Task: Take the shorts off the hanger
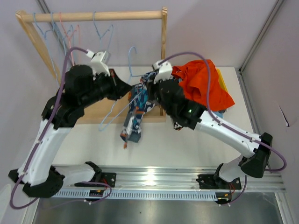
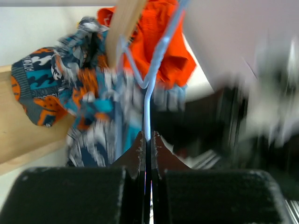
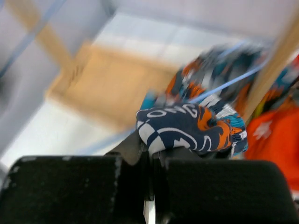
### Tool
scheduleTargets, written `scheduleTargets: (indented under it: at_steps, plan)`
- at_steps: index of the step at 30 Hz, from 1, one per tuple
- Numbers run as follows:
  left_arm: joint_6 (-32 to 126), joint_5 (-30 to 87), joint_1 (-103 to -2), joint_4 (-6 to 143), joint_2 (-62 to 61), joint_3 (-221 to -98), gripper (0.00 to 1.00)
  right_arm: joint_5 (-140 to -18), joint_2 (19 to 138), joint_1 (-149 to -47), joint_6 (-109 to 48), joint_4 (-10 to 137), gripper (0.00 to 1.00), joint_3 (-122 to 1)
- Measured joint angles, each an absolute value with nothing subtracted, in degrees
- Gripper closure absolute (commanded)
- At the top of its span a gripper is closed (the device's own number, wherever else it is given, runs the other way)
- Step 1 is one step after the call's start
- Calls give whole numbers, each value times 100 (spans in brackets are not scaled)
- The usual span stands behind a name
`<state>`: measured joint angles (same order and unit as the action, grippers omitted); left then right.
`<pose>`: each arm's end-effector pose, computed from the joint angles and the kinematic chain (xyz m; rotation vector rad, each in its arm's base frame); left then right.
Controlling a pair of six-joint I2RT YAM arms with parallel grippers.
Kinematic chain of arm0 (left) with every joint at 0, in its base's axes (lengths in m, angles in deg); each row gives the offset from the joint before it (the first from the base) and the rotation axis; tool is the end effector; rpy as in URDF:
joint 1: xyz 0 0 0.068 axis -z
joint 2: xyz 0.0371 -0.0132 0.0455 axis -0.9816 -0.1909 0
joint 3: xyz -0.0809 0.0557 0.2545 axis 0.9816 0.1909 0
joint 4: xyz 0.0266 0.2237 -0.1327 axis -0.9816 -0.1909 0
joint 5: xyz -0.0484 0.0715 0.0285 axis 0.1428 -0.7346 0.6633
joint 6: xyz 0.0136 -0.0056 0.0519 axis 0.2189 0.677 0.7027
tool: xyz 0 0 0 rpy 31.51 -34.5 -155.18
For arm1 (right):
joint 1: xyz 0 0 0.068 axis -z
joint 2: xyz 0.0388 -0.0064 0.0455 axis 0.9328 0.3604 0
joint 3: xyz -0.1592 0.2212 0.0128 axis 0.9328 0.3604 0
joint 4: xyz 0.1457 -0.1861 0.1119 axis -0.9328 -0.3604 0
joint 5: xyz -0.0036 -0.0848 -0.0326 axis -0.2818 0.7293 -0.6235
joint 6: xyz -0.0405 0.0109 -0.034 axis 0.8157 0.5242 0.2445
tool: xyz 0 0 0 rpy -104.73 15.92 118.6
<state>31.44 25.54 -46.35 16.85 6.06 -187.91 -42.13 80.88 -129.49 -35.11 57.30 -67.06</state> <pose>0.1700 -0.1128 0.5066 0.1634 1.9503 -0.7922 0.1827 0.2885 0.4160 -0.3445 1.6814 0.4990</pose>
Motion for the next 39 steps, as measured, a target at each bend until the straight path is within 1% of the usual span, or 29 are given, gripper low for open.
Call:
scheduleTargets:
  at_steps: [3, 5, 7, 10, 12, 14, 17, 22, 25, 27, 30, 33, 35, 39]
  plan:
    - [3105, 2521, -4478, 1678, 1314, -18356, 100, -4405, 8160, -12425, -3284, 5518, 100, -7382]
    - [3046, 2427, -4463, 1604, 1876, -18081, 100, -4399, 7967, -12364, -3238, 5456, 100, -7320]
    - [3018, 2333, -4460, 1600, 2403, -17795, 100, -4320, 7591, -12442, -3232, 5458, 100, -6934]
    - [2991, 2265, -4460, 1687, 3233, -17222, 100, -3955, 6582, -12680, -3194, 5251, 100, -5954]
    - [2991, 2237, -4460, 1731, 3565, -16802, 100, -3745, 5965, -12779, -3072, 5041, 100, -5712]
    - [2989, 2226, -4460, 1702, 3675, -16448, 100, -3513, 5454, -12766, -2864, 4923, 100, -5769]
    - [2972, 2232, -4460, 1713, 3624, -15921, 100, -3192, 5124, -12709, -2427, 4787, 100, -6510]
    - [2873, 2300, -4460, 1831, 3638, -15344, 100, -2901, 5589, -12313, -1511, 4925, 100, -8490]
    - [2843, 2366, -4460, 2002, 3725, -15161, 100, -3030, 6140, -11596, -1337, 4820, 100, -9513]
    - [2843, 2409, -4460, 2155, 3817, -15014, 100, -3258, 6654, -10945, -1361, 4711, 100, -10157]
    - [2847, 2497, -4460, 2275, 3928, -14909, 100, -3662, 7495, -10141, -1468, 4418, 100, -11084]
    - [2858, 2543, -4460, 2393, 3922, -14855, 100, -4095, 8588, -9467, -1610, 4184, 100, -12260]
    - [2886, 2569, -4460, 2424, 3924, -14802, 100, -4324, 9169, -9131, -1686, 4180, 100, -12697]
    - [2935, 2604, -4460, 2437, 3924, -14719, 100, -4635, 9694, -8659, -1898, 4206, 100, -12763]
